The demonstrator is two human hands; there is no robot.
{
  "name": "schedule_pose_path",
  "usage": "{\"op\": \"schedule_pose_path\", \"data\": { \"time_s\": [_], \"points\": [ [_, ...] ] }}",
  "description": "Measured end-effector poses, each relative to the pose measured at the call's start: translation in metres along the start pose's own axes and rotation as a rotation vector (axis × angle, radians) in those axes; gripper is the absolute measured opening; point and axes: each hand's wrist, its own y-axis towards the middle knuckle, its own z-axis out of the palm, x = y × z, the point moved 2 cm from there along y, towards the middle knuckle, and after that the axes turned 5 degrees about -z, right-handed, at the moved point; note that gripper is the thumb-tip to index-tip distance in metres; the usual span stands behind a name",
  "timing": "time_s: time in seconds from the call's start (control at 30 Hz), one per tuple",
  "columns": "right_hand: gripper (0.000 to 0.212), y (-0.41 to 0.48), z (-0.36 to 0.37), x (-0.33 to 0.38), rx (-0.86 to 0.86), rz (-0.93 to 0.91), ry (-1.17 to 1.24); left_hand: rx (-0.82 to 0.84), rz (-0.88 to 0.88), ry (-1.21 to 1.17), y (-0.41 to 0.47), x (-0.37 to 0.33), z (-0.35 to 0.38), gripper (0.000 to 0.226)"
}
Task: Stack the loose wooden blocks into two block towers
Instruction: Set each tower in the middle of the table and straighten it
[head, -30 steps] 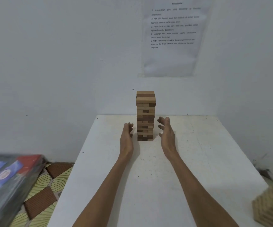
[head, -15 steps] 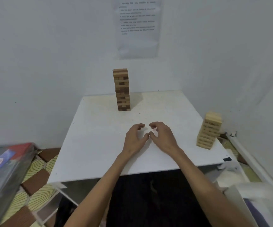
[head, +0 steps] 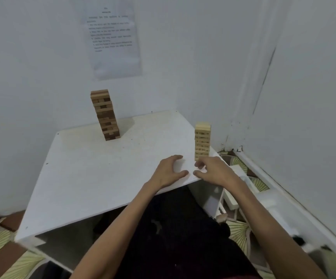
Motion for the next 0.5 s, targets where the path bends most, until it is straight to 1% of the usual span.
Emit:
{"op": "schedule_pose_path", "data": {
  "time_s": [0.13, 0.2, 0.3, 0.4, 0.5],
  "points": [
    [0.045, -0.008, -0.011, -0.030, -0.070, 0.093, -0.105, 0.062, -0.023, -0.026, 0.018, -0.016, 0.015, 0.084],
    [0.053, -0.005, -0.014, -0.037, -0.095, 0.113, -0.086, 0.094, -0.044, -0.057, 0.027, -0.021, 0.018, 0.096],
    [0.066, 0.002, -0.015, -0.043, -0.084, 0.128, -0.052, 0.137, -0.066, -0.082, 0.041, -0.023, 0.018, 0.111],
    [0.077, 0.010, -0.013, -0.051, -0.057, 0.156, -0.049, 0.198, -0.062, -0.072, 0.054, -0.028, 0.018, 0.116],
    [0.084, 0.019, -0.015, -0.059, -0.041, 0.163, -0.016, 0.219, -0.031, -0.050, 0.067, -0.031, 0.019, 0.117]
  ]
}}
